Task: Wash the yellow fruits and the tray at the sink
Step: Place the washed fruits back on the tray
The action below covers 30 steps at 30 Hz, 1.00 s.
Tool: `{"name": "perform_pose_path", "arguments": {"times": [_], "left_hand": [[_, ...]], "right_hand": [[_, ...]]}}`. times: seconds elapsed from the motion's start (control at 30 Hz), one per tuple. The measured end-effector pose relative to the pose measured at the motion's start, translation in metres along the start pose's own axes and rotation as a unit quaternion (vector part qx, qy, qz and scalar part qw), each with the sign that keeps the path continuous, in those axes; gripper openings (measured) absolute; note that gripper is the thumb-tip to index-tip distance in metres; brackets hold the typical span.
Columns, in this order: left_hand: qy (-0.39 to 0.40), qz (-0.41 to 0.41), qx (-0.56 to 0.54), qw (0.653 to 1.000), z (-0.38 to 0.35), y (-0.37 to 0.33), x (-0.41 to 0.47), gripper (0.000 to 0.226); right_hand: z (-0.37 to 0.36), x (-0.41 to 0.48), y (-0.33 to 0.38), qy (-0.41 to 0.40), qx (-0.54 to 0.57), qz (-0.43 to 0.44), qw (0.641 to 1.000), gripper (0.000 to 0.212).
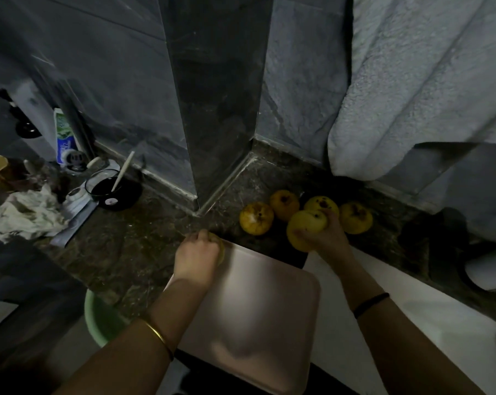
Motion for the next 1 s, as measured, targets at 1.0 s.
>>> {"name": "perform_pose_path", "arguments": {"times": [1.0], "left_hand": [[0.014,0.030,-0.018,0.999,-0.004,-0.004,-0.004,0.037]], "right_hand": [[0.070,-0.021,-0.003,0.024,-0.005,-0.047,0.999,0.060]]}}
Point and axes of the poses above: each hand's wrist, its own x-axis towards the middle knuckle, its own z-axis out of the back of the hand, y = z × x, the point moved 9 cm from there along x, towards the middle knuckle, and after that the axes turned 1 degree about x, right-handed, at the moved point
